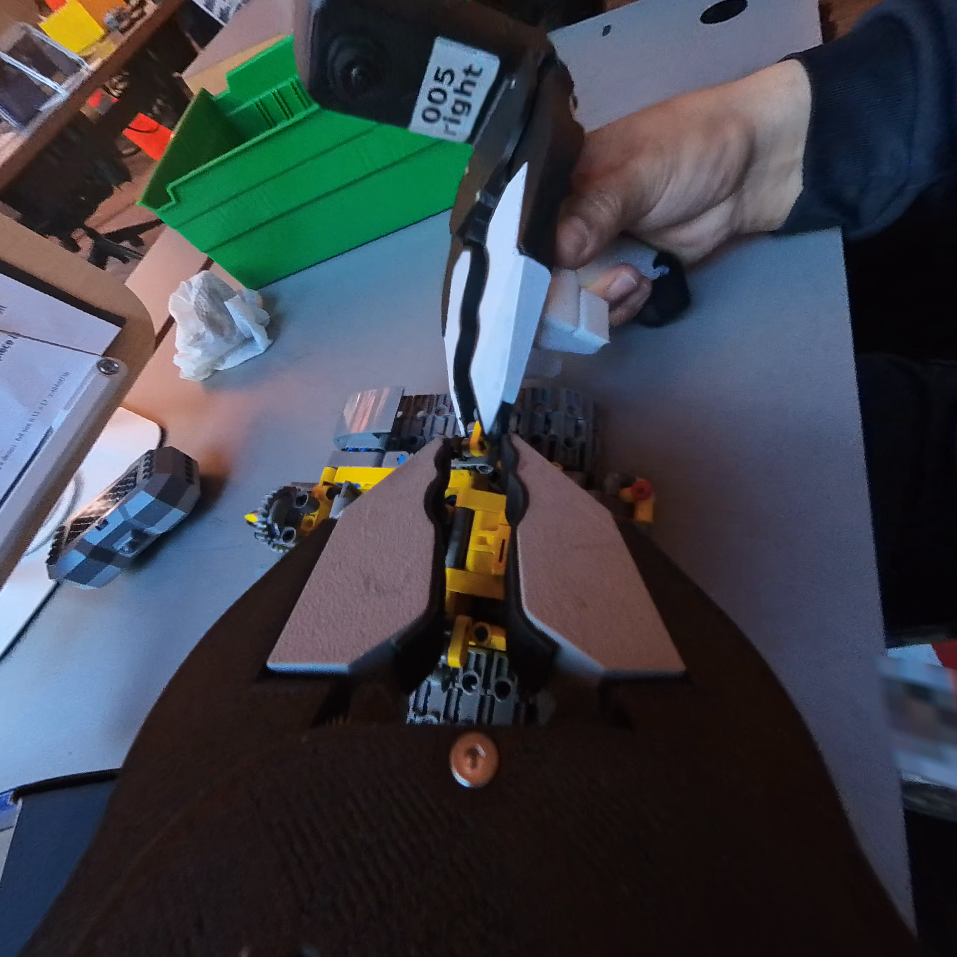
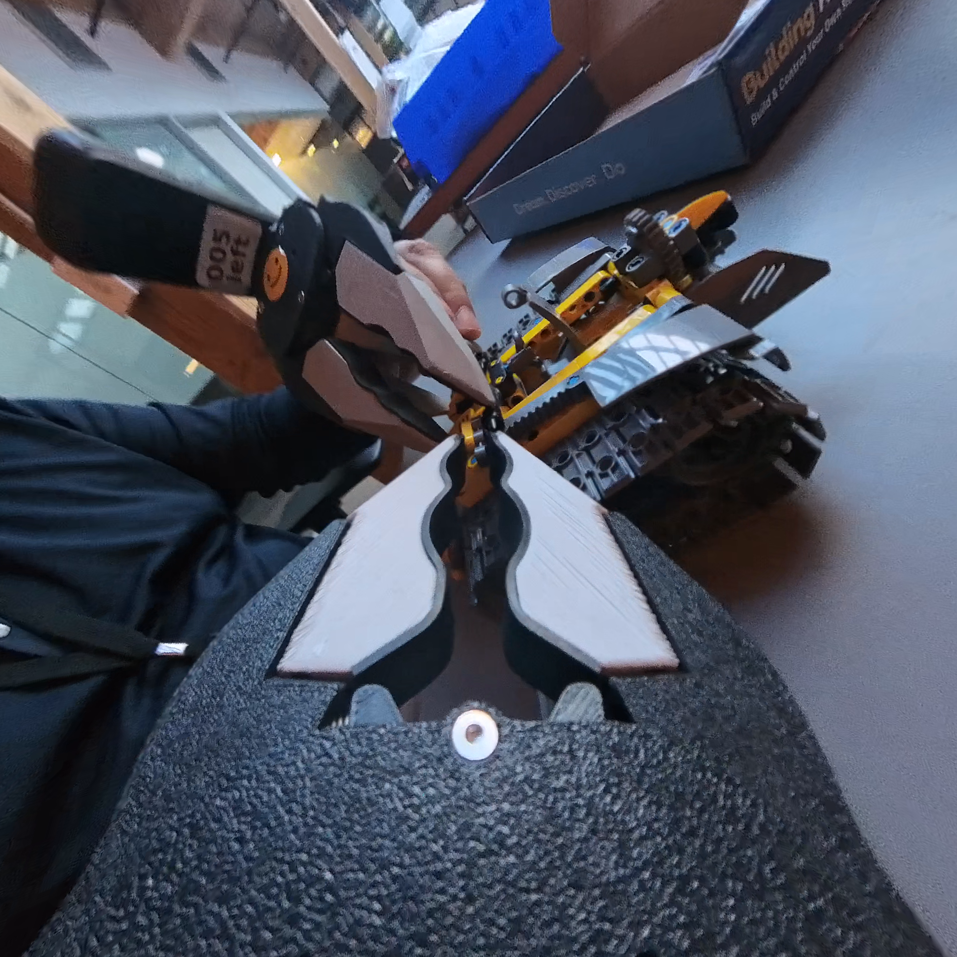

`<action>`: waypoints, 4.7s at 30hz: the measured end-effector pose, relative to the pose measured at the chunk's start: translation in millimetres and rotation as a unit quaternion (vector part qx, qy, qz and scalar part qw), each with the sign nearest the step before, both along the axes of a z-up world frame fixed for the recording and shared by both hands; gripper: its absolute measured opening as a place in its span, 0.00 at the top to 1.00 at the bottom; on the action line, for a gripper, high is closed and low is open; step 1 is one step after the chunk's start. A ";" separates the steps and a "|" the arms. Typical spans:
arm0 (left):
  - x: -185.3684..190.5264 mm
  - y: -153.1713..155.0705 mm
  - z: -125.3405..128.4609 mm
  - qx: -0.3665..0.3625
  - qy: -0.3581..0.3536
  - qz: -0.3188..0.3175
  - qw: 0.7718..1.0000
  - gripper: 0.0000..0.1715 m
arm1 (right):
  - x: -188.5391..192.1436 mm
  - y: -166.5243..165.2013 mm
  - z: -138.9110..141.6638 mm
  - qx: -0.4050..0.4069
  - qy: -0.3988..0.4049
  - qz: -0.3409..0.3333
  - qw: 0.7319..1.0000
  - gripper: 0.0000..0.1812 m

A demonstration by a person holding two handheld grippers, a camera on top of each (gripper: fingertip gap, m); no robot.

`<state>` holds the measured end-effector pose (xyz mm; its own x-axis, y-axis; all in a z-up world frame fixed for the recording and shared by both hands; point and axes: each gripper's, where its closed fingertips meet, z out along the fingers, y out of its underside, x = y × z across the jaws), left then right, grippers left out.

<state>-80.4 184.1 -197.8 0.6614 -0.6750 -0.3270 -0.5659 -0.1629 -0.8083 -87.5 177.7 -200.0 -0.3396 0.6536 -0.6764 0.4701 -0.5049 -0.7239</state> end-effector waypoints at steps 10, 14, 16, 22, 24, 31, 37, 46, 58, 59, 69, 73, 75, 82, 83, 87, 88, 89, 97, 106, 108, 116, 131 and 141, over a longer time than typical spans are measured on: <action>-3.4 -0.6 5.9 -0.009 -0.050 0.036 0.998 0.93 | -3.4 2.4 4.1 -0.031 0.011 -0.011 0.999 0.96; -17.5 -2.3 8.9 -0.012 -0.022 0.069 0.997 1.00 | -4.1 11.0 6.0 -0.024 0.020 -0.038 0.999 0.96; -24.7 -7.6 14.0 -0.032 -0.054 0.074 0.995 1.00 | -2.8 16.3 9.3 -0.004 0.034 -0.056 0.998 0.96; -74.1 -12.6 6.8 -0.118 -0.090 0.147 0.978 0.83 | -3.2 12.5 -0.5 0.117 0.016 -0.059 0.991 0.96; -84.4 -12.4 11.0 -0.111 -0.102 0.157 0.976 0.84 | -3.9 11.2 -2.1 0.133 0.012 -0.059 0.989 0.95; -91.1 -13.3 7.0 -0.138 -0.140 0.159 0.968 0.82 | 10.9 27.4 25.7 0.143 0.049 -0.080 0.985 0.96; -72.2 -23.4 9.0 -0.147 -0.122 0.105 0.976 0.86 | 26.7 34.5 41.9 0.238 0.035 -0.095 0.966 0.92; -72.5 -20.9 -5.5 -0.147 -0.066 0.131 0.978 0.83 | 24.6 38.2 27.3 0.325 -0.006 -0.109 0.940 0.87; -97.7 -17.1 -31.1 -0.248 -0.187 0.176 0.934 0.66 | 26.7 51.1 -15.5 0.228 -0.110 -0.106 0.962 0.75; -92.2 -18.8 -31.9 -0.255 -0.197 0.158 0.934 0.71 | 25.4 44.7 -18.4 0.222 -0.112 -0.091 0.964 0.75; -115.4 -33.2 -26.5 -0.253 -0.148 0.148 0.945 0.88 | 37.0 -55.2 -6.7 0.208 -0.051 0.136 0.967 0.98; -143.5 -24.1 -11.6 -0.181 -0.096 0.219 0.954 0.91 | 32.9 -37.6 10.2 0.257 -0.036 0.084 0.962 1.00; -128.8 -27.0 3.1 -0.172 -0.114 0.188 0.960 0.85 | 31.4 -14.1 19.6 0.281 -0.031 0.024 0.959 0.97; -83.5 -43.9 28.1 -0.158 -0.100 0.088 0.978 0.61 | 11.4 -26.0 24.2 0.376 -0.011 -0.020 0.926 0.85; -78.5 -49.3 23.9 -0.162 -0.090 0.064 0.981 0.62 | 6.3 -33.3 21.8 0.390 -0.009 -0.020 0.920 0.85; -73.3 -56.7 2.5 -0.215 -0.095 0.047 0.971 0.45 | -11.4 -58.0 12.3 0.436 -0.001 -0.020 0.900 0.81; -75.4 -54.6 -5.3 -0.221 -0.084 0.056 0.970 0.43 | -15.0 -59.8 9.9 0.449 -0.002 -0.026 0.893 0.80; -74.4 -52.3 -10.8 -0.220 -0.076 0.059 0.971 0.40 | -18.3 -61.0 7.7 0.458 -0.002 -0.033 0.888 0.80; -76.1 -39.7 -29.1 -0.204 -0.017 0.094 0.974 0.41 | -30.8 -56.7 -10.8 0.545 -0.014 -0.068 0.836 0.83; -74.8 -39.4 -29.4 -0.193 -0.019 0.090 0.977 0.43 | -39.3 -60.2 -15.2 0.622 0.026 -0.092 0.777 0.88; -73.9 -38.4 -28.7 -0.195 -0.025 0.091 0.976 0.44 | -38.2 -59.2 -14.6 0.607 0.026 -0.095 0.788 0.89; -68.8 -31.5 -26.9 -0.172 -0.047 0.068 0.982 0.44 | -30.8 -59.0 -8.7 0.453 0.058 -0.055 0.888 0.89; -66.8 -25.7 -23.5 -0.167 -0.066 0.095 0.979 0.53 | -22.9 -29.5 10.9 0.147 0.051 -0.061 0.986 0.99; -67.7 -25.4 -23.6 -0.169 -0.069 0.095 0.979 0.52 | -0.9 7.4 15.8 0.291 0.025 -0.121 0.949 0.98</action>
<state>-148.0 158.6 -221.4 0.8081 -0.5891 -0.0062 -0.3890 -0.5256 -0.7566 -88.4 185.2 -184.2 -0.1546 0.9743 -0.1638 0.3486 -0.1013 -0.9318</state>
